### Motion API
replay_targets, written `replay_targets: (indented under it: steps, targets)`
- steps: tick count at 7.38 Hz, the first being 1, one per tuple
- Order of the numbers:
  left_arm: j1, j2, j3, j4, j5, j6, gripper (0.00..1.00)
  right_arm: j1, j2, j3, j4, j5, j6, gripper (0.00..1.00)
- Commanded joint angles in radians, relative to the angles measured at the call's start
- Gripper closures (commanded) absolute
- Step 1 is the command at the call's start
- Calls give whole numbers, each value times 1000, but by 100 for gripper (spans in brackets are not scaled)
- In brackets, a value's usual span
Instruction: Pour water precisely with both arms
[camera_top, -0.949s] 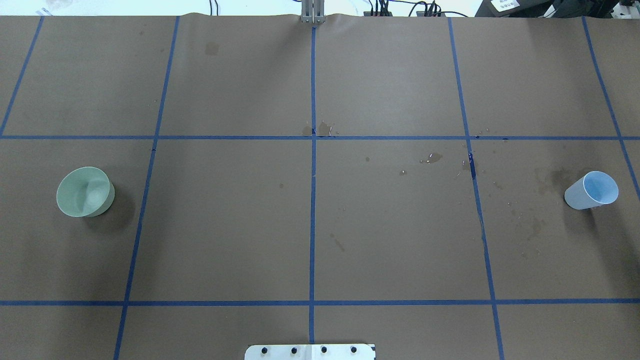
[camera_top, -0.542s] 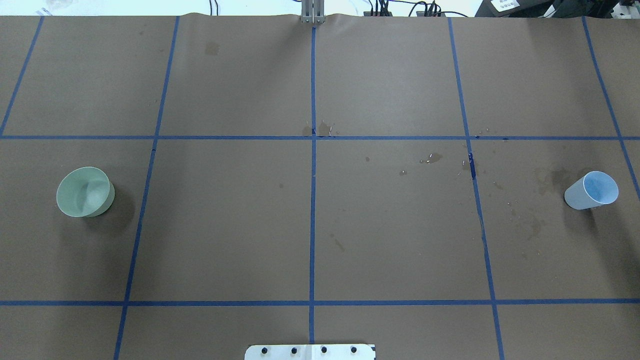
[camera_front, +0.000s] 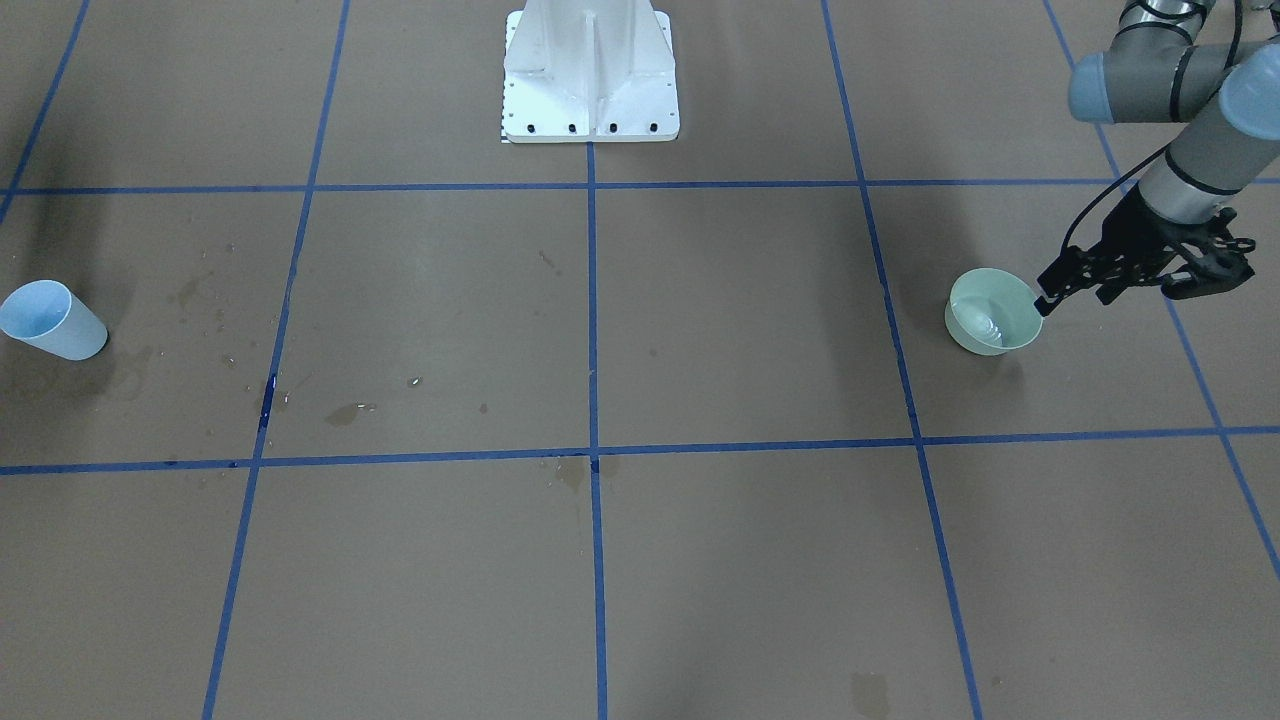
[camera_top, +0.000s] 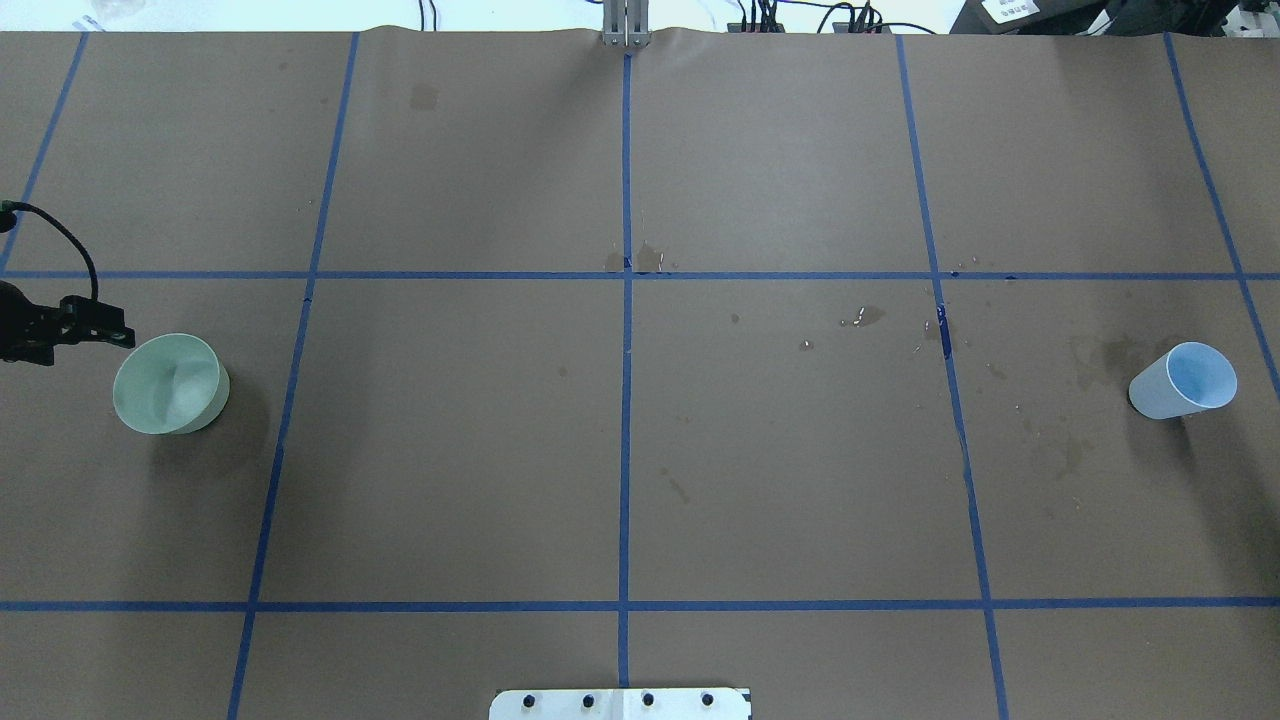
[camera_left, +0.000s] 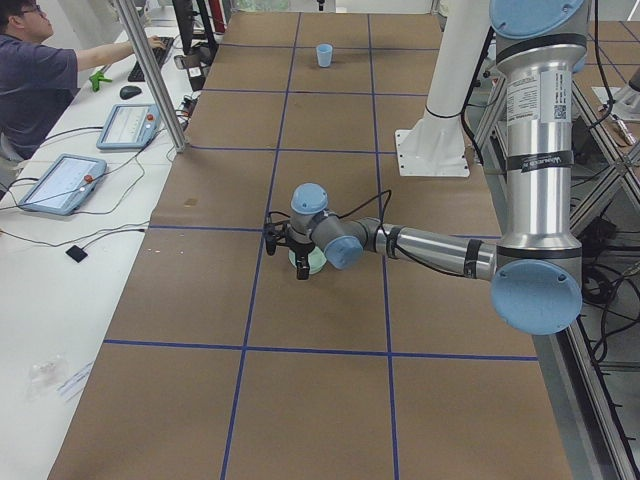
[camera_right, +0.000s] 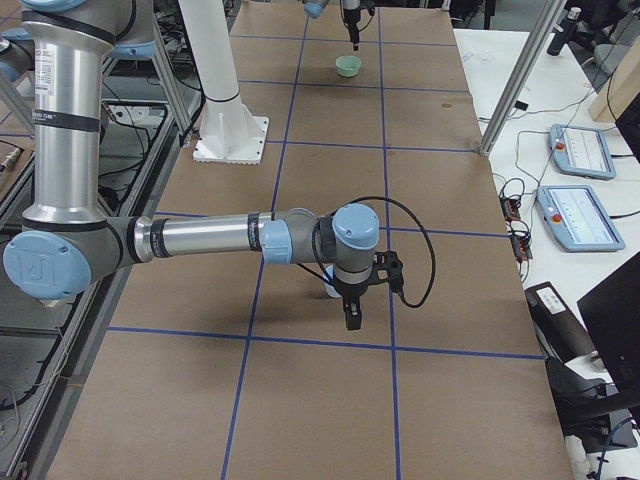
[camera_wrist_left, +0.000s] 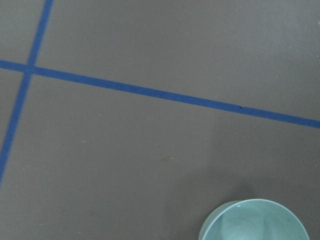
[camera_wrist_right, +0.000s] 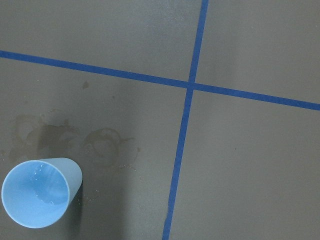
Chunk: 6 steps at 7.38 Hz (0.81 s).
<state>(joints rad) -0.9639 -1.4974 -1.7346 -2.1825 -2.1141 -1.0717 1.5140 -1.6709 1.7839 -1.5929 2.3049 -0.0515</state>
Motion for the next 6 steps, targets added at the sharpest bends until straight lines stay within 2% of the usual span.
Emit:
replay_targets:
  steps: [1,4,5,6]
  targets:
    - [62,-17,27,-2,20,-27,0,0,19,-1,-4,-2,1,0]
    - [106,-17,43,-2,20,-28,0,-2,34,0,-4,-2,1,0]
    - [109,-17,43,-2,20,-36,22,0,57,6,-7,1,4,0]
    - [110,-15,43,0,19,-37,61,0,60,6,-10,4,4,0]
